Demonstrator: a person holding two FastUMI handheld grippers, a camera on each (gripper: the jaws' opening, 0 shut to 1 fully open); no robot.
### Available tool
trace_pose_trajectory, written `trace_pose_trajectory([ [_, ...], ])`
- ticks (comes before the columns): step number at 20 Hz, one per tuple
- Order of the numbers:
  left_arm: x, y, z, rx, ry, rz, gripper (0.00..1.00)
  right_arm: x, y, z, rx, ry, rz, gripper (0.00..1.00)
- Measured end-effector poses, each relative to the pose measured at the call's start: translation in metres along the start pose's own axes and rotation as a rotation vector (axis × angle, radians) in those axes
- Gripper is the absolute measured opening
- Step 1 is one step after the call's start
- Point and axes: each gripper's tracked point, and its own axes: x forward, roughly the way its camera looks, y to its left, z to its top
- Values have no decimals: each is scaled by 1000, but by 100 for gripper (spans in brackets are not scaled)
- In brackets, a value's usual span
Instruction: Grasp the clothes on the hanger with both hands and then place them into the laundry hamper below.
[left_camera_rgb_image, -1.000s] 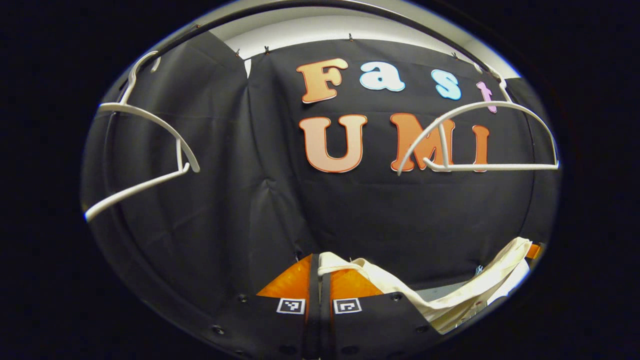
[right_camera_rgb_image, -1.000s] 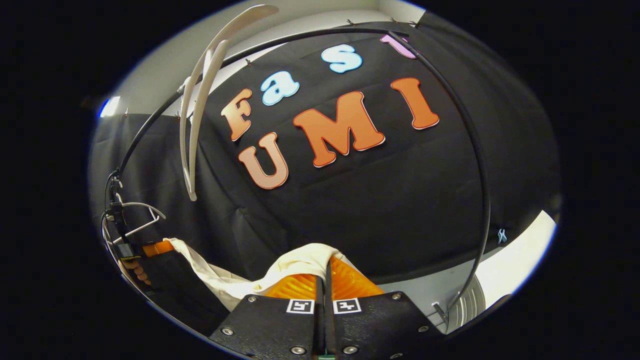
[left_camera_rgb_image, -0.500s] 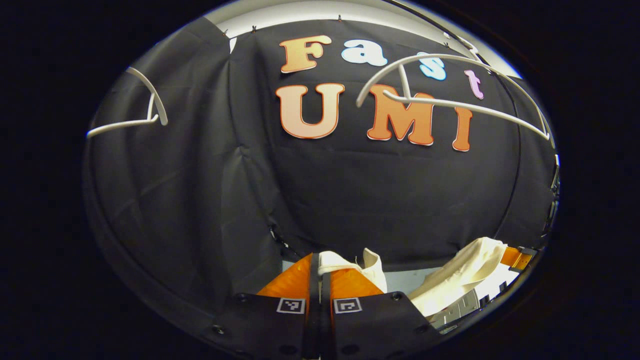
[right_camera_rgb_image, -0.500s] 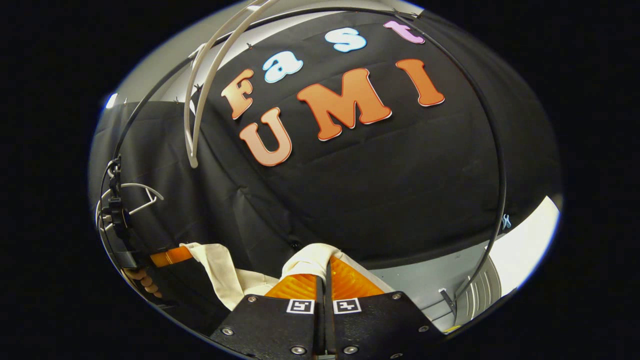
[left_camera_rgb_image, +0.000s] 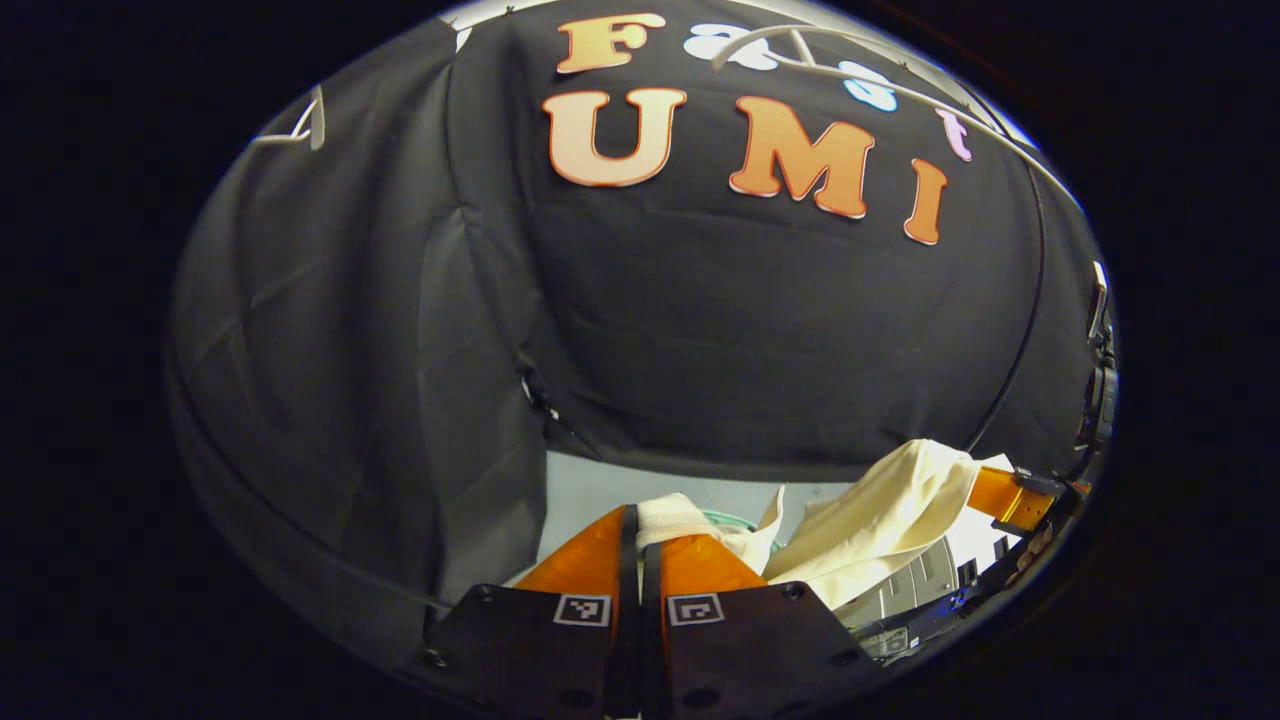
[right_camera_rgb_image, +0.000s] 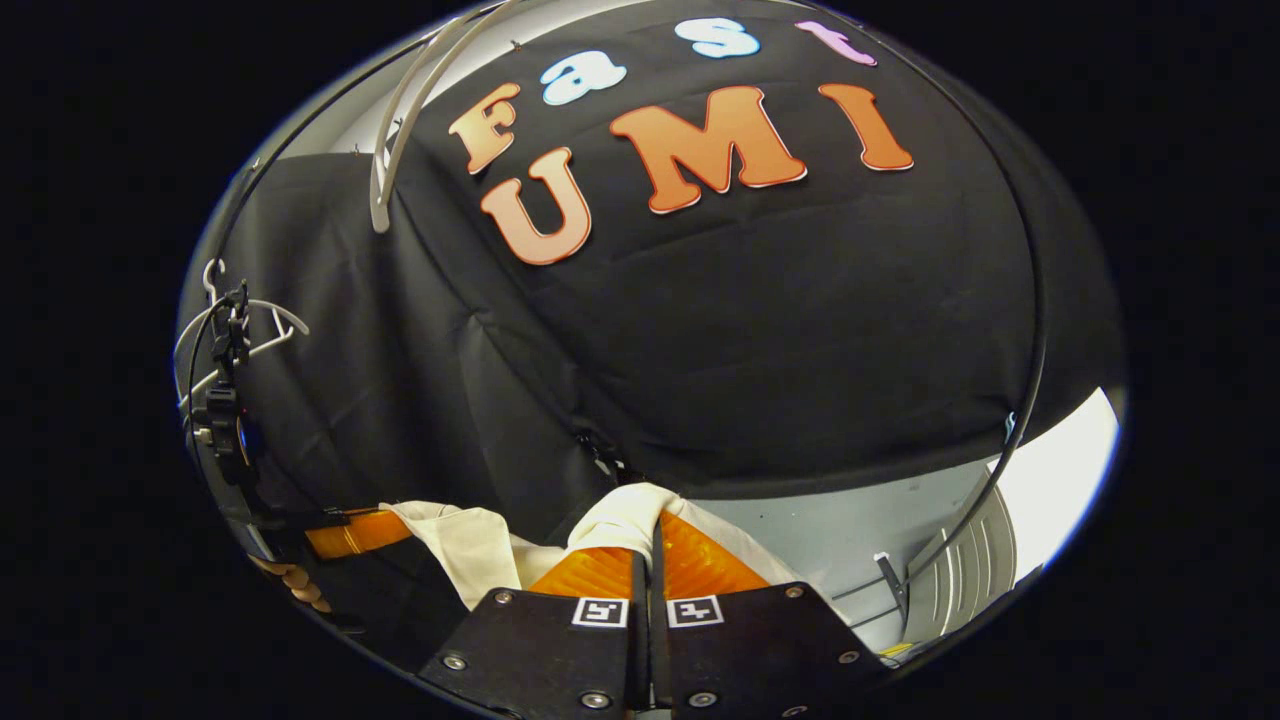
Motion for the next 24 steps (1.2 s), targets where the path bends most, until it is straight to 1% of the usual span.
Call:
trace_pose_trajectory([
  [7, 30, 14, -70, -19, 192, 12, 7, 35, -9, -59, -33, 158, -53, 2],
  [11, 43, 19, -107, 0, 293, 11, 7, 50, -13, -90, -30, 241, -83, 3],
  [15, 50, 24, -133, 33, 380, 37, 7, 63, -15, -124, -4, 338, -110, 6],
  [18, 54, 20, -150, 62, 425, 26, 8, 71, -24, -141, -2, 386, -146, 8],
  [20, 57, 14, -160, 37, 462, 7, 8, 75, -31, -151, -20, 410, -166, 9],
  [22, 54, 7, -166, -12, 502, -18, 14, 75, -33, -159, -39, 436, -182, 10],
  [23, 54, 6, -169, -24, 516, -18, 13, 75, -34, -165, -44, 447, -190, 0],
  [24, 54, 6, -170, -24, 526, -14, 21, 76, -35, -168, -48, 459, -193, 0],
])
